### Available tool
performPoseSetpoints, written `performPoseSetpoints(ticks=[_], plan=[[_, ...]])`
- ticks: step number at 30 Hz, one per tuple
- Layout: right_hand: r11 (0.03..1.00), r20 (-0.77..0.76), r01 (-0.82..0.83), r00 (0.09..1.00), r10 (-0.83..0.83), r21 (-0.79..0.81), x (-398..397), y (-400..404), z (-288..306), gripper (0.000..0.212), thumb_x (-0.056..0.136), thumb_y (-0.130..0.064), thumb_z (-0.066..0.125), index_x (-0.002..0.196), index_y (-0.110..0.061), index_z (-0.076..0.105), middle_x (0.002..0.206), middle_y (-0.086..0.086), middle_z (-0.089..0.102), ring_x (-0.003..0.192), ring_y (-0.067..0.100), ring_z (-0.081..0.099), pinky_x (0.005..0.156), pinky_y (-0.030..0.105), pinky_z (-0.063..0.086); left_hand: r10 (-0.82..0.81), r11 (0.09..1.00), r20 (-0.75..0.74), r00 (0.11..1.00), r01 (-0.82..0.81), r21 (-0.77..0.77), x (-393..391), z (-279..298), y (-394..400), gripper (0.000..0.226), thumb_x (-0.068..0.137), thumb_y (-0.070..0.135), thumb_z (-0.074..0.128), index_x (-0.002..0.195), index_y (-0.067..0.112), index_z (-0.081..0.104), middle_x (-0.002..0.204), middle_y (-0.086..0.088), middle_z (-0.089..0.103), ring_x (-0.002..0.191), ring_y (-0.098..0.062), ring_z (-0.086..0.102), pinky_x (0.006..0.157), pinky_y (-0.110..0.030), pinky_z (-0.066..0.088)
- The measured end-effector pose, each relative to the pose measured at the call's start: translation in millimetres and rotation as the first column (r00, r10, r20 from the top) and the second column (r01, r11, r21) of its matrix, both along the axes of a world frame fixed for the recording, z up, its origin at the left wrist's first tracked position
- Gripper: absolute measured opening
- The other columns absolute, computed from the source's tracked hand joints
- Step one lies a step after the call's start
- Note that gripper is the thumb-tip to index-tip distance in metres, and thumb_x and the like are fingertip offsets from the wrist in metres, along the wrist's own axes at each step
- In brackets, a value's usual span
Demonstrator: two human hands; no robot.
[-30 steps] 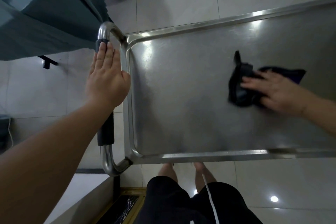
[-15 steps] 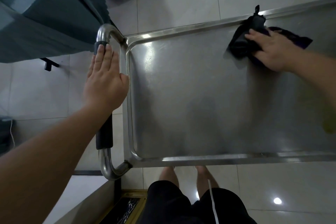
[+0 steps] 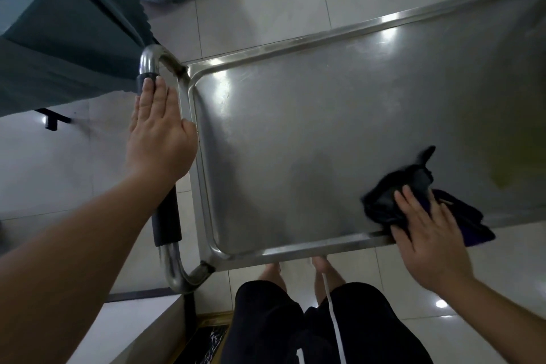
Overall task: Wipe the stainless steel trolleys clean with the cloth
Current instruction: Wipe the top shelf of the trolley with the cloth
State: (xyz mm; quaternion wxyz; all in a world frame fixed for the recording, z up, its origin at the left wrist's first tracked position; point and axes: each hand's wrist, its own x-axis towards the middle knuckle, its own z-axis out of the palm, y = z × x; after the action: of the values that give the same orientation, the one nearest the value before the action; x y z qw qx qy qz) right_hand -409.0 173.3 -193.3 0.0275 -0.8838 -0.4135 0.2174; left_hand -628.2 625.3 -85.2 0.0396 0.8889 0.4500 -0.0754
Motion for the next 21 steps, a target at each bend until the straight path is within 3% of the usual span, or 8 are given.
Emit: performPoseSetpoints(ticks=[2,4,7,11,17,21], plan=[[0.999,0.008,0.036,0.999,-0.036,0.024,-46.8,31.3,0.5,0.068,0.103,-0.052,0.033,0.162,-0.02,0.034,0.171,-0.003,0.024,0.157,0.036,0.021,0.124,0.056,0.023,-0.002,1.0,0.009,1.0,0.002,-0.001,-0.1,-1.1,1.2,0.066,0.11,0.037,0.023,0.169,0.012,0.008,0.178,-0.003,-0.006,0.161,-0.013,-0.014,0.129,-0.035,-0.006],[0.997,-0.024,-0.03,0.999,0.032,0.068,-105.8,68.8,-1.5,0.068,0.102,-0.05,0.038,0.163,-0.021,0.032,0.171,-0.004,0.023,0.158,0.035,0.019,0.125,0.055,0.022,-0.009,1.0,0.019,1.0,0.009,0.001,-1.1,-3.0,2.5,0.068,0.108,0.039,0.021,0.169,0.012,0.008,0.178,-0.002,-0.006,0.161,-0.012,-0.014,0.129,-0.035,-0.006],[0.973,-0.122,-0.19,0.971,0.206,0.133,-191.4,131.3,-4.7,0.066,0.105,-0.049,0.035,0.165,-0.025,0.024,0.173,-0.007,0.018,0.161,0.029,0.003,0.127,0.053,0.015,-0.012,1.0,0.036,0.999,0.012,0.006,-2.4,-6.1,3.1,0.068,0.108,0.039,0.021,0.169,0.013,0.008,0.178,-0.002,-0.005,0.161,-0.012,-0.012,0.128,-0.034,-0.008],[0.864,-0.212,-0.448,0.844,0.493,0.228,-258.7,196.6,-7.8,0.061,0.106,-0.044,0.034,0.165,-0.028,0.023,0.172,-0.011,0.018,0.161,0.022,-0.003,0.128,0.049,0.007,-0.005,1.0,0.05,0.999,0.004,0.016,-3.2,-10.1,5.3,0.069,0.106,0.039,0.02,0.169,0.014,0.01,0.178,-0.002,-0.002,0.162,-0.012,-0.01,0.127,-0.032,-0.009],[0.791,-0.123,-0.548,0.795,0.594,0.272,-227.7,184.6,-16.8,0.059,0.107,-0.044,0.034,0.164,-0.031,0.025,0.169,-0.013,0.026,0.161,0.017,0.004,0.129,0.046,0.01,-0.022,1.0,0.067,0.997,0.022,0.001,-6.3,-12.8,6.4,0.069,0.106,0.038,0.02,0.169,0.013,0.009,0.178,-0.004,-0.001,0.162,-0.014,-0.009,0.13,-0.037,-0.005],[0.866,-0.036,-0.471,0.875,0.483,0.17,-132.0,136.4,-16.9,0.067,0.099,-0.043,0.044,0.164,-0.033,0.029,0.169,-0.015,0.026,0.16,0.017,0.011,0.128,0.047,0.017,-0.051,0.999,0.067,0.996,0.052,-0.016,-7.5,-10.5,6.0,0.069,0.107,0.04,0.019,0.169,0.013,0.006,0.178,-0.003,-0.003,0.162,-0.015,-0.011,0.131,-0.04,-0.003]])
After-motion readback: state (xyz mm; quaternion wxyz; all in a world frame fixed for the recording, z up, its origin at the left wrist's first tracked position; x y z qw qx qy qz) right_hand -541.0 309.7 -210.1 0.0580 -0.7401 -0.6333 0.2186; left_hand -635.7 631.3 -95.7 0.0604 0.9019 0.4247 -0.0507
